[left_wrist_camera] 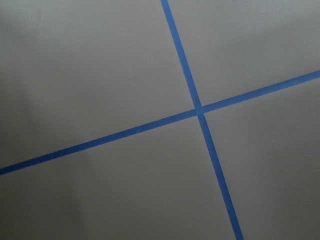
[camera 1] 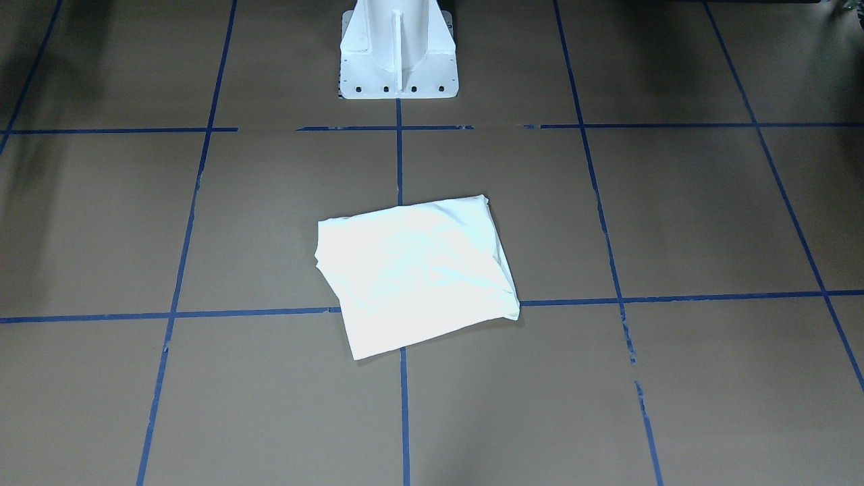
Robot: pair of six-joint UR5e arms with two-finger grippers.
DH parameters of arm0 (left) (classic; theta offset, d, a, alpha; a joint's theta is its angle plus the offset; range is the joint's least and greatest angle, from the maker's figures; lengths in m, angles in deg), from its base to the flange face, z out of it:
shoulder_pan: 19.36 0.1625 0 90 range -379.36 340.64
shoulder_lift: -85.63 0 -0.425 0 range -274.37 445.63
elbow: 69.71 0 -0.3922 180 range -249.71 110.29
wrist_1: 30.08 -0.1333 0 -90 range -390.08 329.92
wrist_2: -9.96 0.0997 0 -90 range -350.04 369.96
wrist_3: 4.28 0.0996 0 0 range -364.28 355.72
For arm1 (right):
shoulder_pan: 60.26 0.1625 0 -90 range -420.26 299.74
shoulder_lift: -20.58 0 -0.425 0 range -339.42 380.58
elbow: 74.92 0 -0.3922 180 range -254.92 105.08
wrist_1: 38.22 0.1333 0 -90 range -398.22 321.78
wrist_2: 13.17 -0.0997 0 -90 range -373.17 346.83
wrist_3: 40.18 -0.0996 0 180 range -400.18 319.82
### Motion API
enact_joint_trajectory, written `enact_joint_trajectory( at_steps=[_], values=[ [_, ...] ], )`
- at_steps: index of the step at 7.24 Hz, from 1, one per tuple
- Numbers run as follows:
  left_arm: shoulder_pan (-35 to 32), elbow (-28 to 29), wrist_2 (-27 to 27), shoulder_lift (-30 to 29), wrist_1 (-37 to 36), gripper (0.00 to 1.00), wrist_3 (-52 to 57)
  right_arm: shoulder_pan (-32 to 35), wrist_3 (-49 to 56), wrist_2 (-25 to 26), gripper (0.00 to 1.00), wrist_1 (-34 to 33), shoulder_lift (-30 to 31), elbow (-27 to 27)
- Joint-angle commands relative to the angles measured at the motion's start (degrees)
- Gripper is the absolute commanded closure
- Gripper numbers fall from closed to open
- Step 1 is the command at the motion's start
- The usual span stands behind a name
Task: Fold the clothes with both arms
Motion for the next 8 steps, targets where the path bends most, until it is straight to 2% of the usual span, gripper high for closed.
enact_joint_trajectory(
  at_steps=[1, 6, 8],
  values=[
    [0.0, -0.1, 0.1, -0.1, -0.6, 0.00, 0.0, 0.6, -0.2, 0.0, 0.00, 4.9, -0.2, 3.1],
    [0.0, -0.1, -0.1, 0.3, -0.8, 0.00, -0.3, 1.2, -0.1, 0.1, 0.00, 5.0, -0.1, 3.0],
    [0.0, 0.0, -0.3, 0.5, -0.8, 0.00, -8.6, 1.2, -0.1, 0.1, 0.00, 5.0, -0.1, 3.0]
  ],
)
